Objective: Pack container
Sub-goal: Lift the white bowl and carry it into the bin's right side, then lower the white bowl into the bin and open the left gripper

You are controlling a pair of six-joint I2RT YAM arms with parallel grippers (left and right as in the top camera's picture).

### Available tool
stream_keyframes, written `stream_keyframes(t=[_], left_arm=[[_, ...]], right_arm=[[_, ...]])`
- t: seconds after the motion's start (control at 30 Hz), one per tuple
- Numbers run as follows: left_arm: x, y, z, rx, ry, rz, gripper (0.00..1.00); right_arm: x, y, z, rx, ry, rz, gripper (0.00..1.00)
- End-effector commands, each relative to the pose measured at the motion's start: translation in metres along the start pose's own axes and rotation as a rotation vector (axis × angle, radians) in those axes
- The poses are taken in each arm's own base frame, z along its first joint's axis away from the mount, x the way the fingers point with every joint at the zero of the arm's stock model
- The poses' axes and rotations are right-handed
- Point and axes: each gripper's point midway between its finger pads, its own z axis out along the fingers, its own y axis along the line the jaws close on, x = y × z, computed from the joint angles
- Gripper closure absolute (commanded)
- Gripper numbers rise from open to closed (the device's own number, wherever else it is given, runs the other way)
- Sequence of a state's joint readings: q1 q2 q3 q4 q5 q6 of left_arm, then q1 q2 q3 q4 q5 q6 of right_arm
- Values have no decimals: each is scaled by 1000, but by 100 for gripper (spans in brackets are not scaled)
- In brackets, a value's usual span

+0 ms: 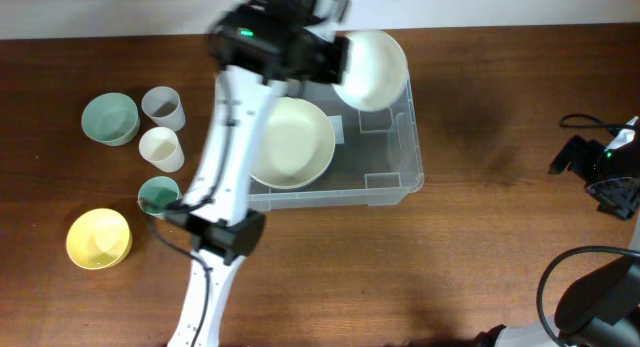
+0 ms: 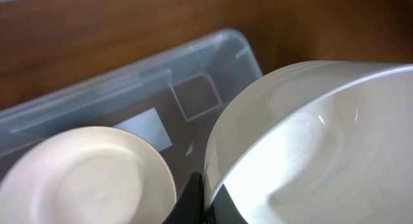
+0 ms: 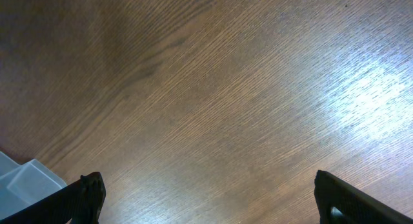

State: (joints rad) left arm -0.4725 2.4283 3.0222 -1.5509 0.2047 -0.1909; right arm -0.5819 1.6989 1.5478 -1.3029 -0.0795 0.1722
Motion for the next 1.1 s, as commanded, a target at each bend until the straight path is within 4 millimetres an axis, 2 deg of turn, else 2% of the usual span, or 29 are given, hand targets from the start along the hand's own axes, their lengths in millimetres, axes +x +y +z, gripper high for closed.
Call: stream_keyframes(t=[0.0,0.2,0.33,0.7,1.07], left_arm=[[12,13,41,-117,56,24,99],[37,29,100,-133,173,5,99],[54,38,123,-147,238,-4,99],[89,49,142,-173,375,-23,99],[117,34,172,-104,469,-31,99]], right_arm=[[1,0,-1,-3,-5,-7,1],[1,0,-1,-3,-4,-7,1],[1,0,-1,-3,-4,-6,1],[1,0,-1,-3,-4,-7,1],[1,0,-1,-3,-4,-6,1]])
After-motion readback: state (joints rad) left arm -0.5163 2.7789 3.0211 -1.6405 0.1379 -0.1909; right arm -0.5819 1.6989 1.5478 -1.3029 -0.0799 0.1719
